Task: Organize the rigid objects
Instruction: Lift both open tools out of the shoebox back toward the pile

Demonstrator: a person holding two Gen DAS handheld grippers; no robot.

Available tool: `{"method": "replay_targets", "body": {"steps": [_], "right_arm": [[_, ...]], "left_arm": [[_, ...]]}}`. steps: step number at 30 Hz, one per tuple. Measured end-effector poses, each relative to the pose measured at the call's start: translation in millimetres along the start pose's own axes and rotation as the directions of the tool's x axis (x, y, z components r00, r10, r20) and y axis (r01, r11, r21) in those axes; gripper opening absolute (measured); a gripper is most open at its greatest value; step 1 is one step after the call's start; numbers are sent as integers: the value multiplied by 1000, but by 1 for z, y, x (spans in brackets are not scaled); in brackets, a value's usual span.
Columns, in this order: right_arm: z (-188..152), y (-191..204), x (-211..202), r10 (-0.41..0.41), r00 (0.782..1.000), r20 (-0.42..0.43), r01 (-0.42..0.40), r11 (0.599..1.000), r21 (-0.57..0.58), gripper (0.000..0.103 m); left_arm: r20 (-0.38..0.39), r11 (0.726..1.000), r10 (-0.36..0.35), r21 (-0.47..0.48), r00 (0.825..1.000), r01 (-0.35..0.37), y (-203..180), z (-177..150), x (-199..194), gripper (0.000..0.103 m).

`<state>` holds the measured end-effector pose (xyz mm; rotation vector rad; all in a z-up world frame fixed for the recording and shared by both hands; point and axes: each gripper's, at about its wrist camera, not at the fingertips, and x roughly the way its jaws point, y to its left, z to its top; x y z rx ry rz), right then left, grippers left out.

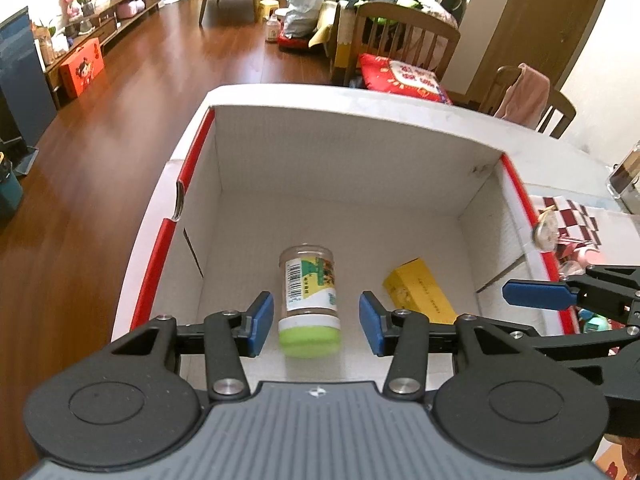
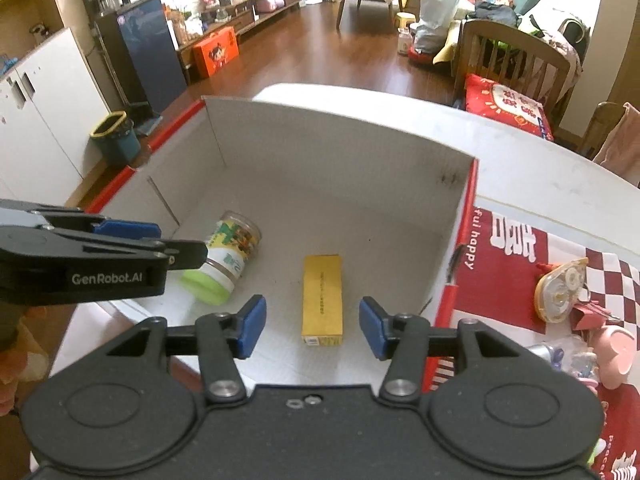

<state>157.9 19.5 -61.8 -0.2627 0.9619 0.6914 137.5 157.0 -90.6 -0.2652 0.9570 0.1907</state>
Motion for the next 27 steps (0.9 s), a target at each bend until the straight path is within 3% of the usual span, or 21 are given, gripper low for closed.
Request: {"method": "replay_targets", "body": {"steps": [5,19,20,22,27], "right_arm": [[-4,-4,-22,20,999,47,-20,1000,11,56],[-21,-33,-80,65,985,162,-71,997,29,66],[-24,-37,-83,69,983,169,-76,997,34,66],[-29,-43,-91,72,981,181,-81,996,42,66],[-48,-63,-110,74,975,208,-89,994,62,72]], "left_arm": [[33,1000,-11,8,999,10,-9,-1,-18,52],[113,999,-33,32,993,29,-43,-11,-61,52],[112,999,-37,33,993,34,-46,-11,-63,53],[122,998,-52,26,991,49,-52,-12,-67,68],[150,996,-85,38,985,81,-73,-14,-76,68]]}}
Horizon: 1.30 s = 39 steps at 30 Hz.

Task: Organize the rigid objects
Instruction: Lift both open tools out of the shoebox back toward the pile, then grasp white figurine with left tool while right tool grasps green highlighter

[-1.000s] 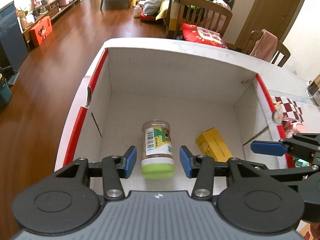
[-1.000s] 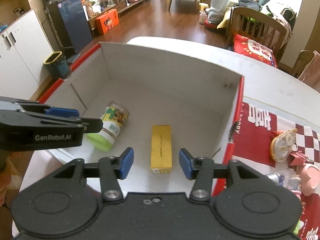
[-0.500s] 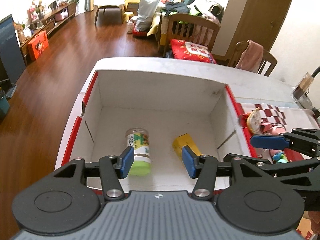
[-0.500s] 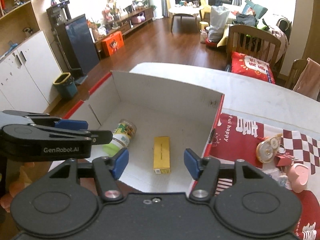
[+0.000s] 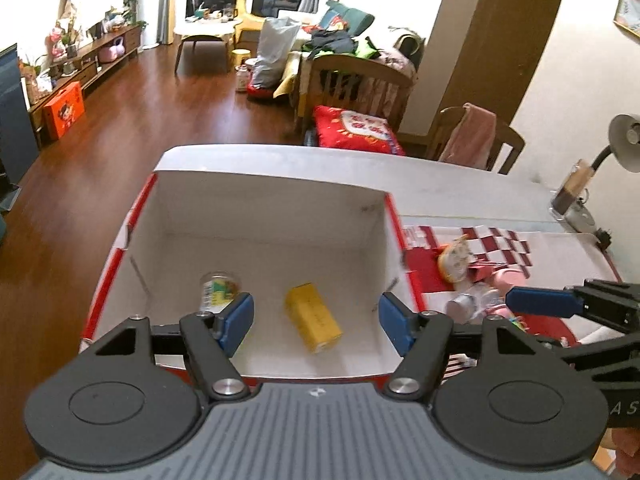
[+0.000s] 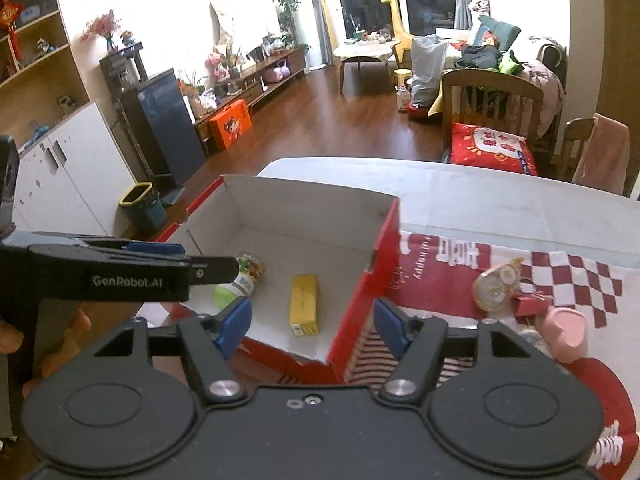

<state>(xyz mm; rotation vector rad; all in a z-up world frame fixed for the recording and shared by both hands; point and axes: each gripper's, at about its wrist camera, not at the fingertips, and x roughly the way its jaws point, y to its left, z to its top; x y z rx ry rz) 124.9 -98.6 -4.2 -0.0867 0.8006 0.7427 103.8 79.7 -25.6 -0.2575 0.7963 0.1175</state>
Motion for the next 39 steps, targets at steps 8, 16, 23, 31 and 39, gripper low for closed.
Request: {"method": "replay_targets", "body": {"steps": [8,16,23,31,39], "right_arm": [[-26,-40,-41,-22,999,50,22,1000,9,85],[-50,-85,-67,-57,995,79,53,997,47,95],[-71,-116,-83,-55,994,95,53,998,21,102],[-86,-143,-85,-61,996,66,64,997,-35,102],[-92,-177,-67,-85,996,28,86,996,-38,102]], "left_arm": [[13,998,-48,33,999,48,-45,-10,-5,69],[24,994,-80,74,997,78,-94,-26,-4,77],[64,992,-70,114,995,62,-129,-39,2,83],[28,991,-89,102,996,86,-156,-60,30,83],[-21,993,-57,98,998,58,-176,-83,70,83]]}}
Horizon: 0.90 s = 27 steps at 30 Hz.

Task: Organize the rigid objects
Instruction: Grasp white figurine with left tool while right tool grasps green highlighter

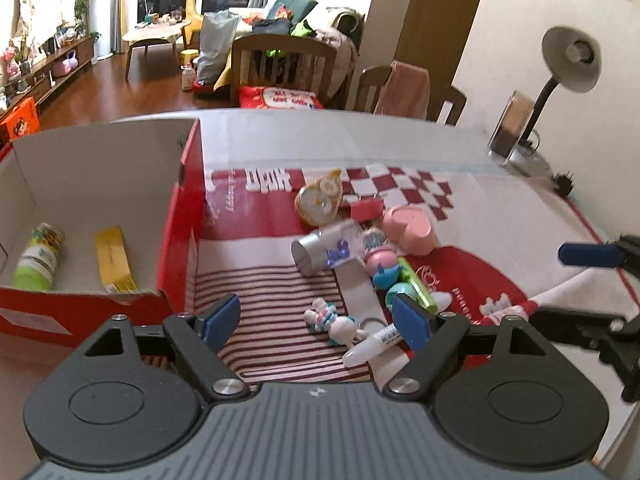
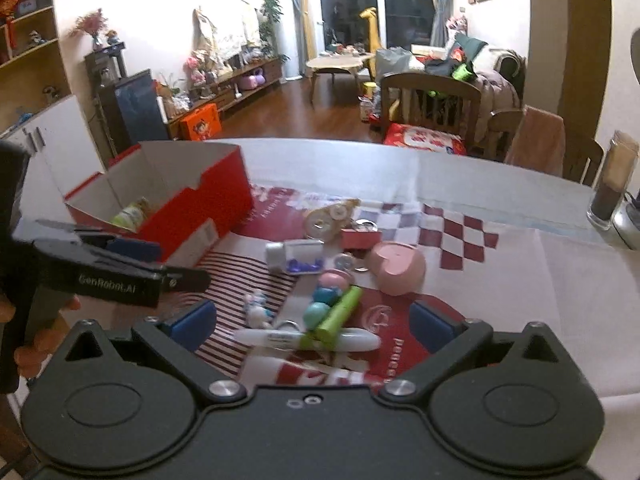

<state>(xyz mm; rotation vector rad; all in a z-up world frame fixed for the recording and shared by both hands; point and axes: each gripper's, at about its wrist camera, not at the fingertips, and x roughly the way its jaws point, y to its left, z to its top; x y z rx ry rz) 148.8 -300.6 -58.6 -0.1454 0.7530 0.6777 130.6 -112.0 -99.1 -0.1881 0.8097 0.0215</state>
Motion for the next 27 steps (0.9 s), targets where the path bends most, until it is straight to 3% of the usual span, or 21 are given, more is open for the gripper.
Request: {"method": "replay_targets", "body": {"steps": [10,18,27], "right_arm": [[1,-33,47,-57,997,-51,61,995,75,101],[4,-44,91,-90,987,-133,109,984,143,91],[4,-40,118,-113,974,-197,139,983,124,80]], "left_arm": [[-52,997,80,-7,995,-80,-17,-12,54,83],[-67,990,138,-9,988,-139,-26,-15,79,83],[-96,986,156,-51,983,-161,-23,-17,93,83]]}}
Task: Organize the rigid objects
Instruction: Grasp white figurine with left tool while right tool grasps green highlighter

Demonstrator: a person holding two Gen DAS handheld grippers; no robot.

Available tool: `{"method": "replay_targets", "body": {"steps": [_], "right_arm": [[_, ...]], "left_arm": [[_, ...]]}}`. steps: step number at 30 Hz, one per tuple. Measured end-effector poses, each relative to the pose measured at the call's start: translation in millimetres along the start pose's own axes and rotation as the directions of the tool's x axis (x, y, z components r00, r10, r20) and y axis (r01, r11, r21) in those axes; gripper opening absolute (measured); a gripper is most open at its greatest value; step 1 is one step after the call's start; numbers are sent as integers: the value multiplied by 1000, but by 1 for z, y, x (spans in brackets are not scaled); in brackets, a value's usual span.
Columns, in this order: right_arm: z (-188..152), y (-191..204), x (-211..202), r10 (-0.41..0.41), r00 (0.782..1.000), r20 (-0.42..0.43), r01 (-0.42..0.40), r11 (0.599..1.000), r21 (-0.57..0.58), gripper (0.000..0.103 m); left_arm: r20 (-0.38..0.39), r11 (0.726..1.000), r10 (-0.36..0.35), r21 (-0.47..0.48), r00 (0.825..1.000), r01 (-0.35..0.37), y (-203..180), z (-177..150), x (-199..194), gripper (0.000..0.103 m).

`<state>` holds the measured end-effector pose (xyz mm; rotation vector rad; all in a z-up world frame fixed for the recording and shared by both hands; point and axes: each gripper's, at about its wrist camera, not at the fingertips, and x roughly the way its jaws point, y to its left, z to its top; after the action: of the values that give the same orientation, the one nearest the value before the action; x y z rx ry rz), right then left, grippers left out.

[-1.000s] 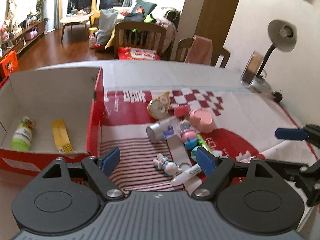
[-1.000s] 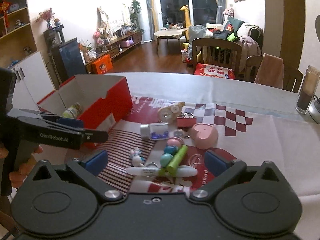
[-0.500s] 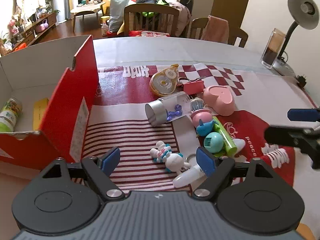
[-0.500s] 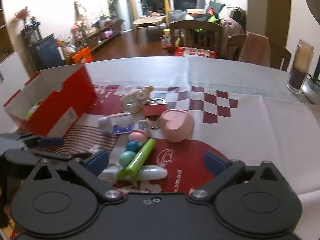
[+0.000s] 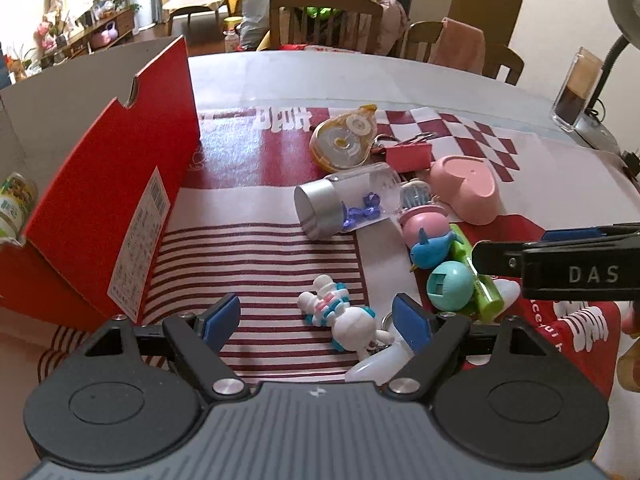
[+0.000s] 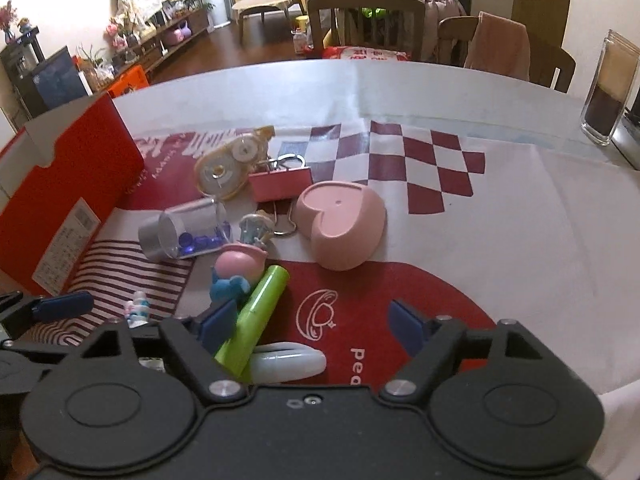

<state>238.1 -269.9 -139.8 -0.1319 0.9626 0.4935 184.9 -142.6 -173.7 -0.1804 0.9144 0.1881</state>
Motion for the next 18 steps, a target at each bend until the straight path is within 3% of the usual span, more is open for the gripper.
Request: {"method": "replay_targets", "body": {"steps": [4,8,14,17,18], "right_arm": [[1,5,6,2,1000,-23,-3,1000,-22,75],[1,8,11,4,999,-47,-5,1000,-27,59],[0,10,14,-6,999,-46,3,999,-54,50],[0,9,15,-12,999,-46,9,998,-67,42],[0,9,14,-15,999,-44,12,997,-72,38]], "left_arm": [[-19,1000,16,-20,1000,-17,1,-1,6,83],[-25,999,30,-14,999,-30,-1,-2,9,83],[-19,998,56,6,998,-56,-8,-4,9,80],[-11,998,57,28,998,-56,-13,-4,9,70],[-8,998,52,37,999,-52,-15,-4,8,62]]}}
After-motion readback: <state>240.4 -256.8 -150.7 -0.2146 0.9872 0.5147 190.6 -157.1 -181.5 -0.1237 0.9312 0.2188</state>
